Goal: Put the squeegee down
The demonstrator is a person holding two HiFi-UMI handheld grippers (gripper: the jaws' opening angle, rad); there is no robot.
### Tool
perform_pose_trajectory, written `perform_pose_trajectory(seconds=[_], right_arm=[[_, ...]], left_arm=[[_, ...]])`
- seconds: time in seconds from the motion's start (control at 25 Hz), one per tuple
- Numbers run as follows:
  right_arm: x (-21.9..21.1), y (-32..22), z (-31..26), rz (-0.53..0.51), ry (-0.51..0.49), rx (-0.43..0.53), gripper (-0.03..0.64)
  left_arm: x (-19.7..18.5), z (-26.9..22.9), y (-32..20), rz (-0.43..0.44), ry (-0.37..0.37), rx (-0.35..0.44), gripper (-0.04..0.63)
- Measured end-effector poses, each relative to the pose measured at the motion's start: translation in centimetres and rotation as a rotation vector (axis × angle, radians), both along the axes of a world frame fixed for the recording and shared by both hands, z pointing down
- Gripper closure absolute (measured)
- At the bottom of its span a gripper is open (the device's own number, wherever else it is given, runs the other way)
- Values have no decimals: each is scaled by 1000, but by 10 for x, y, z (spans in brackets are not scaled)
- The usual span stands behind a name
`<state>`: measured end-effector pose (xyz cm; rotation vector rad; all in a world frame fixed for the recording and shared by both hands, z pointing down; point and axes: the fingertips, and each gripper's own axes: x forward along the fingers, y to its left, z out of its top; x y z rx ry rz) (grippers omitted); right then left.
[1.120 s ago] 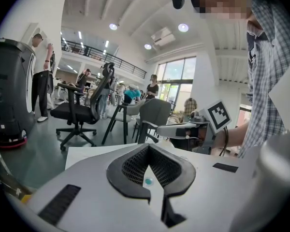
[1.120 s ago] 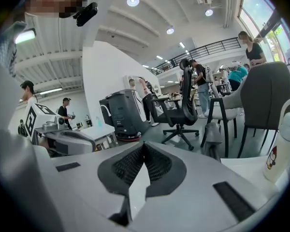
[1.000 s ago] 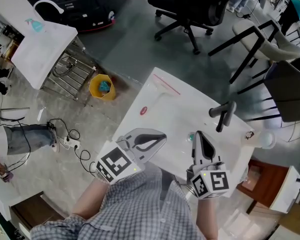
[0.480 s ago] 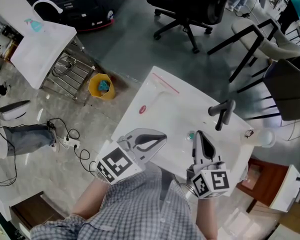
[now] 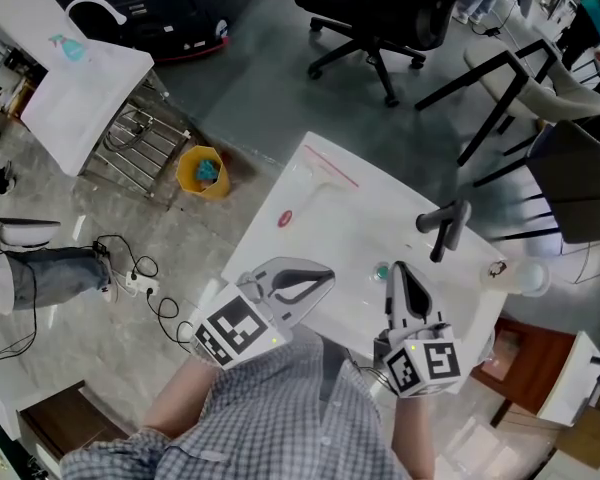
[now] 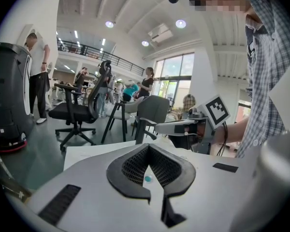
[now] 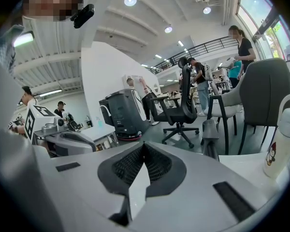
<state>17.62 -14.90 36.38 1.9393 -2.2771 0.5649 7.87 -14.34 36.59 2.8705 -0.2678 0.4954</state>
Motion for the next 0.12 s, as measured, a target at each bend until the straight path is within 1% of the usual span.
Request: perform_pose_trajectory(seconds=[0.12], right_arm=[[0,0,0,0,1,-3,611]], left_arm=[[0,0,0,0,-3,1,591]])
